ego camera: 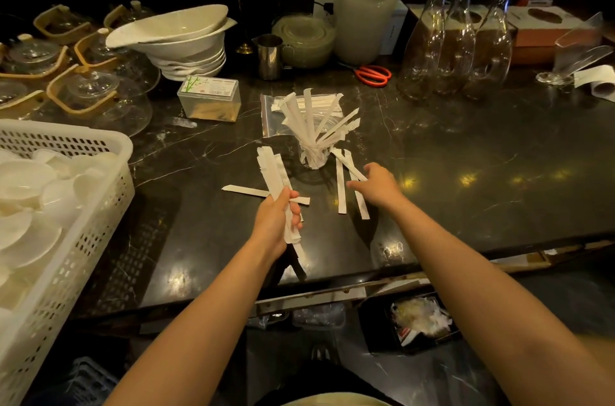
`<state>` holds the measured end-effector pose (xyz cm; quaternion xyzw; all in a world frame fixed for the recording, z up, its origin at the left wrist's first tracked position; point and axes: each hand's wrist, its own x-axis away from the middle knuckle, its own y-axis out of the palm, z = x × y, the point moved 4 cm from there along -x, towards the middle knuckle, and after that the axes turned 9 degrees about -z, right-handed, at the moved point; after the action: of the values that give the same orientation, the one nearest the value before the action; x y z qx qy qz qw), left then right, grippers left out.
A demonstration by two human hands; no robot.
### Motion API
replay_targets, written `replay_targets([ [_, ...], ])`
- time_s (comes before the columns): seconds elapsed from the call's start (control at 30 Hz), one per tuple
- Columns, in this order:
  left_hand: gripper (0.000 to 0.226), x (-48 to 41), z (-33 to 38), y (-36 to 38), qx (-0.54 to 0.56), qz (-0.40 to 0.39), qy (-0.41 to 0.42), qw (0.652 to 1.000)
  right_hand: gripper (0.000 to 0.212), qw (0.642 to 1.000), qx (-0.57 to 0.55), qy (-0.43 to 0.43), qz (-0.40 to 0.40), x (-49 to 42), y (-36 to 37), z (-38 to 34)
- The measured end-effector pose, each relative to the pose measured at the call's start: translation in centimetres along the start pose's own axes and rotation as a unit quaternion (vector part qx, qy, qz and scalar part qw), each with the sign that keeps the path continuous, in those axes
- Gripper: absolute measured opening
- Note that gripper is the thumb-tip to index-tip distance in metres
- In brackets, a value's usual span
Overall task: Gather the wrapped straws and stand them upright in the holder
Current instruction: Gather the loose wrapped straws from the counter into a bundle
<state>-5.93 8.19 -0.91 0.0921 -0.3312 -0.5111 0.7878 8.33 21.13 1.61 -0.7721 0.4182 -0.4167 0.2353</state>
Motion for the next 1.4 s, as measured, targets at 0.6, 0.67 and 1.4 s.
replay_targets([
  [0.6, 0.026, -1.7, 0.1, 0.4, -0.072, 0.030, 0.002, 0.997, 0.037, 0.977, 0.215, 0.009, -0.010, -2.9, 1.9, -2.5],
  [0.67, 0.026, -1.7, -0.1, 0.6, -0.074, 0.030, 0.000, 0.997, 0.033, 0.974, 0.225, 0.002, -0.007, -2.6, 1.6, -2.5],
  [1.4, 0.024, -2.1, -1.2, 1.4, -0.067, 0.054, -0.003, 0.996, 0.024, 0.968, 0.234, -0.011, -0.093, -1.7, -0.5, -0.8],
])
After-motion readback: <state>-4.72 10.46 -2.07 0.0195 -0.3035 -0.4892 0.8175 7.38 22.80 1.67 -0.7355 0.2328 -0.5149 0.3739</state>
